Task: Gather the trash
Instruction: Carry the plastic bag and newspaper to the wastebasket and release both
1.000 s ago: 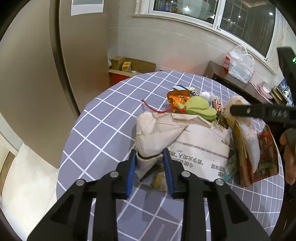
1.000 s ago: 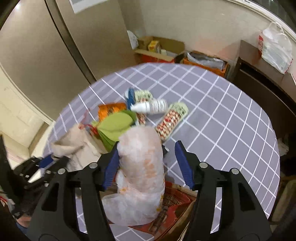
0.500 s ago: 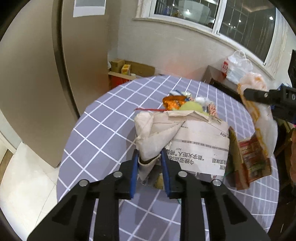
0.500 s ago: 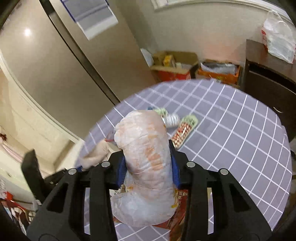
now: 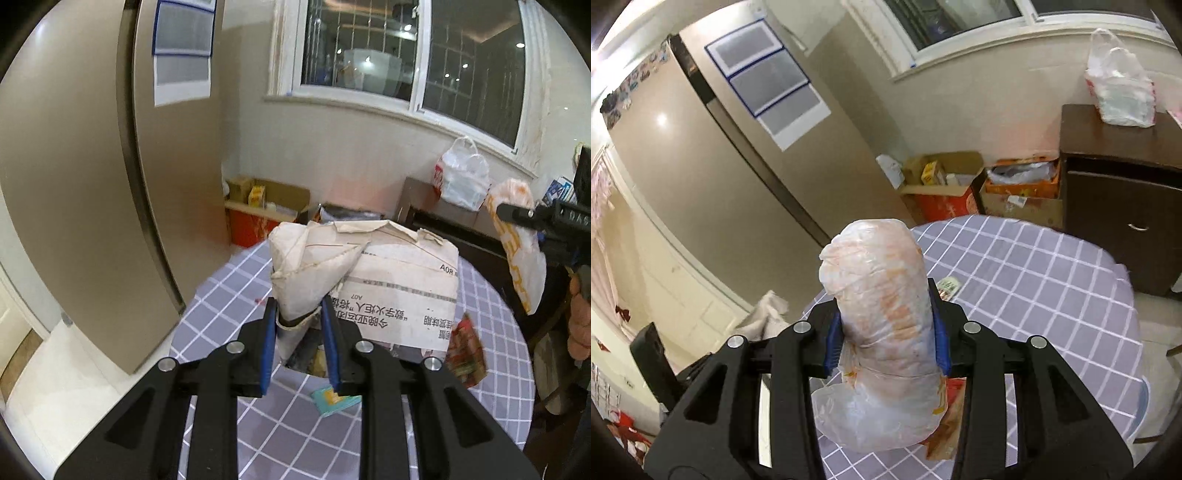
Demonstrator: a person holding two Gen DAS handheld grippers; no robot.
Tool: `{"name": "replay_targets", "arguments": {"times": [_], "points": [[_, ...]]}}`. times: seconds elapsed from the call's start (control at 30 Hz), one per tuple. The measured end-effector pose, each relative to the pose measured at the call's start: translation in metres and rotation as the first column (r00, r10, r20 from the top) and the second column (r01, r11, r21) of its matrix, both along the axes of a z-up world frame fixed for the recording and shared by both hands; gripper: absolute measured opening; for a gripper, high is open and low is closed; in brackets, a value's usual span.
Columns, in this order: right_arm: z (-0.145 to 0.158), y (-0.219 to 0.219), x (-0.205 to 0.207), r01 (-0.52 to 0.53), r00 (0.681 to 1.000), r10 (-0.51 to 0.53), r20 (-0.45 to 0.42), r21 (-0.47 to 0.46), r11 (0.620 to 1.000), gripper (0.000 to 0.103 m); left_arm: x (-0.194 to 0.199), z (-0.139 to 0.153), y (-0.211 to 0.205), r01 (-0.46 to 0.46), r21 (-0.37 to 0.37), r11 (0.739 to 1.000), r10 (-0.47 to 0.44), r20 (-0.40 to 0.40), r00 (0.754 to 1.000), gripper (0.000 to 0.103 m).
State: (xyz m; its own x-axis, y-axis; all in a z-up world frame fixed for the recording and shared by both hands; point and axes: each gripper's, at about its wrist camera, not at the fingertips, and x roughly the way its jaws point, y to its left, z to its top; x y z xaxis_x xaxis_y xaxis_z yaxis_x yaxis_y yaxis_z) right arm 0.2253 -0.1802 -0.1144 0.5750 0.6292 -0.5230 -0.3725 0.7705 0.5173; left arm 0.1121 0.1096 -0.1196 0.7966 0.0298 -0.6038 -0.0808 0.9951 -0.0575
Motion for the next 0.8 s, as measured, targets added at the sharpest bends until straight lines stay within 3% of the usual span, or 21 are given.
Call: {"name": "replay_targets", "arguments": {"times": [0.27, 0.5, 0.63, 0.8], "points": [[0.004, -0.063, -0.01, 0.11, 0.994, -0.11, 0.013, 0.024, 0.994, 0.039, 0.003, 0.033, -0.046, 0.08, 0.022, 0.997, -0.081, 0.071, 0.994, 0.022], [-0.006, -0.137, -0.027, 0.234, 0.972, -0.234, 0.0, 0.034, 0.972, 0.039, 0.02, 0.042, -0.107, 0.2, 0.033, 0.979, -0.202, 0.086, 0.976, 0.022], [-0.019, -0.189, -0.042, 0.323, 0.946, -0.323, -0.023, 0.036, 0.946, 0.039, 0.027, 0.04, -0.156, 0.292, 0.048, 0.955, -0.295, 0.072, 0.953, 0.022], [-0.05, -0.261, -0.064, 0.448, 0.892, -0.446, -0.078, 0.017, 0.894, 0.039, 0.039, 0.026, -0.219, 0.405, 0.063, 0.912, -0.408, 0.032, 0.913, 0.022]]}}
